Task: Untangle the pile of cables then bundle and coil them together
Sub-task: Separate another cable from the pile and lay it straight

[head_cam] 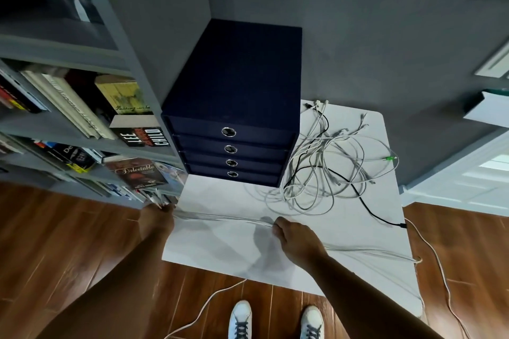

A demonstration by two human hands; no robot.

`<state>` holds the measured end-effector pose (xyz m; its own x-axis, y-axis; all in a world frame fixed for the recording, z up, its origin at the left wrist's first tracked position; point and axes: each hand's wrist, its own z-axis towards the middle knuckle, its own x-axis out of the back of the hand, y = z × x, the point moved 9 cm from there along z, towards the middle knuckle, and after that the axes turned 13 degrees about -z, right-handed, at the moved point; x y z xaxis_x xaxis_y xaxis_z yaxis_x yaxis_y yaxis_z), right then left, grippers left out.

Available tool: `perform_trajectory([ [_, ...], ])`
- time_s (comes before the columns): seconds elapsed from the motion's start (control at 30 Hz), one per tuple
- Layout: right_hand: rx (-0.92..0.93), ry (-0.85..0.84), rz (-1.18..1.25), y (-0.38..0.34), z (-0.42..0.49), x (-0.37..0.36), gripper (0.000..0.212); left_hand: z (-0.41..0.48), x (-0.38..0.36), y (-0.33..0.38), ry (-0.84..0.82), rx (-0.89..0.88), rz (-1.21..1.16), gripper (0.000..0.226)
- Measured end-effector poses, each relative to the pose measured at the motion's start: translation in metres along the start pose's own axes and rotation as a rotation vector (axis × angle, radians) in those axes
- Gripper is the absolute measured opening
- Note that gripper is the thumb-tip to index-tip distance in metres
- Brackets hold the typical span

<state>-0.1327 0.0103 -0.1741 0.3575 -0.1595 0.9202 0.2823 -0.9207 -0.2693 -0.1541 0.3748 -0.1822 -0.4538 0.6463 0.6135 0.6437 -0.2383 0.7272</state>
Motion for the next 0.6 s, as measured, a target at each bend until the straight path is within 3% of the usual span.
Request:
perform_trajectory([
  [0.07, -0.003, 0.006, -0.005, 0.001, 0.001, 0.001, 0.018, 0.0, -0.002, -0.006, 0.001, 0.051, 0.021, 0.051],
  [0.17, -0.005, 0.027, -0.023, 0.001, 0.001, 0.002, 0.02, -0.011, 0.008, -0.005, 0.155, 0.099, 0.092, 0.083],
  [0.27, -0.005, 0.043, -0.038, 0.001, 0.002, 0.004, 0.025, -0.03, 0.003, 0.037, 0.218, -0.288, 0.242, 0.067],
  [0.33, -0.007, 0.046, -0.041, 0.0, 0.002, 0.004, 0.027, -0.059, -0.027, 0.073, 0.067, -0.67, 0.171, 0.042],
  [0.43, -0.006, 0.034, -0.039, 0.001, 0.003, 0.003, 0.028, -0.13, -0.095, 0.109, -0.432, -1.04, 0.09, 0.03],
  [0.5, -0.001, 0.025, -0.037, 0.001, 0.006, 0.003, 0.032, -0.17, -0.132, 0.116, -0.633, -1.15, 0.16, 0.029],
  [0.6, -0.02, -0.008, -0.02, 0.004, 0.01, 0.002, 0.037, -0.188, -0.165, 0.113, -0.709, -1.069, 0.156, 0.025],
])
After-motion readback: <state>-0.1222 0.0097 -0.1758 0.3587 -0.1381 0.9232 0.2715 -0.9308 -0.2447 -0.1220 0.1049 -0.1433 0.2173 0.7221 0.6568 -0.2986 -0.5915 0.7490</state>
